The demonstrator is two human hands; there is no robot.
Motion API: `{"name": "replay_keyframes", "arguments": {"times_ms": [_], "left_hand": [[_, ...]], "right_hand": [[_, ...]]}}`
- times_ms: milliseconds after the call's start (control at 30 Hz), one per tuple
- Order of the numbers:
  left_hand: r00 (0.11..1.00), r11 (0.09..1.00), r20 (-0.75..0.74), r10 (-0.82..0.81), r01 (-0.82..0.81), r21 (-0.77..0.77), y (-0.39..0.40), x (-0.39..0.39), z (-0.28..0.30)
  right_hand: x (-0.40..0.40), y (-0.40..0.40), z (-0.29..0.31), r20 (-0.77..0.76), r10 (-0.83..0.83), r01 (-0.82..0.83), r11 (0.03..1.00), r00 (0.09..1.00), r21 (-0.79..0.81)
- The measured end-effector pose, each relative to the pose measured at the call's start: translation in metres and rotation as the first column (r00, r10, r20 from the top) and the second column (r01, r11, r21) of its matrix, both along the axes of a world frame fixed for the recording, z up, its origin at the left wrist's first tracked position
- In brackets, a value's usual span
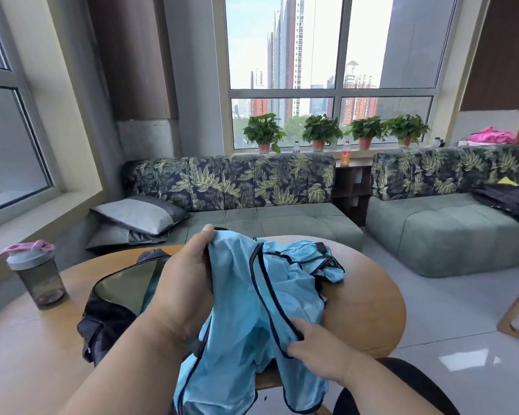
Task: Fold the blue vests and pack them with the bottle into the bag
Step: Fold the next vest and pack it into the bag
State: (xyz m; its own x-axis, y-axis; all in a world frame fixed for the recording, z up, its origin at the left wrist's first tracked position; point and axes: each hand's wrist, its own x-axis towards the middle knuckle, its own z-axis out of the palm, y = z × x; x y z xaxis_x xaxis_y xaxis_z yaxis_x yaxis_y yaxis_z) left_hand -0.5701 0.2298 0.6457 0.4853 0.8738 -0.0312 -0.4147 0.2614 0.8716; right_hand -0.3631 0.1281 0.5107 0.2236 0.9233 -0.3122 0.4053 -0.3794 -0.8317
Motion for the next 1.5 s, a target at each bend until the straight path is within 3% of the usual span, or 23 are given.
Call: {"name": "replay_keyframes", "arguments": {"times_ms": [67,167,300,500,633,767,1067,1400,1500], "left_hand": [[0.999,1.000,0.047,0.009,-0.010,0.010,0.001,-0.006,0.006],[0.997,0.999,0.056,0.048,-0.049,0.022,0.005,-0.014,0.010],[0.999,0.999,0.023,0.035,-0.035,0.001,0.006,-0.017,0.005],[0.997,0.993,-0.038,0.069,-0.065,0.097,0.004,-0.014,0.002],[0.993,0.992,-0.035,0.112,-0.110,0.068,0.003,-0.015,0.001],[0.991,0.991,-0.038,0.127,-0.125,0.037,0.001,-0.015,0.002],[0.990,0.990,-0.039,0.135,-0.133,0.043,0.000,-0.014,-0.001],[0.992,0.991,-0.066,0.110,-0.104,0.089,0.000,-0.013,-0.008],[0.977,0.971,-0.136,0.162,-0.134,0.199,0.011,-0.018,-0.013]], "right_hand": [[0.008,-0.002,-0.013,0.053,-0.036,0.035,0.999,0.998,0.029],[0.017,-0.003,-0.024,0.326,-0.127,0.110,0.991,0.937,0.070],[0.025,-0.008,-0.025,0.501,-0.146,0.212,0.974,0.853,-0.079],[0.024,-0.010,-0.029,0.474,-0.079,0.221,0.942,0.877,-0.251],[0.025,-0.009,-0.034,0.395,-0.068,0.173,0.956,0.916,-0.236],[0.033,-0.007,-0.047,0.414,-0.056,0.158,0.963,0.908,-0.217],[0.038,-0.008,-0.053,0.348,-0.181,0.217,0.974,0.920,-0.069],[0.033,-0.013,-0.046,0.120,-0.314,0.299,0.946,0.942,0.123],[0.029,-0.011,-0.037,0.023,-0.359,0.343,0.908,0.933,0.238]]}}
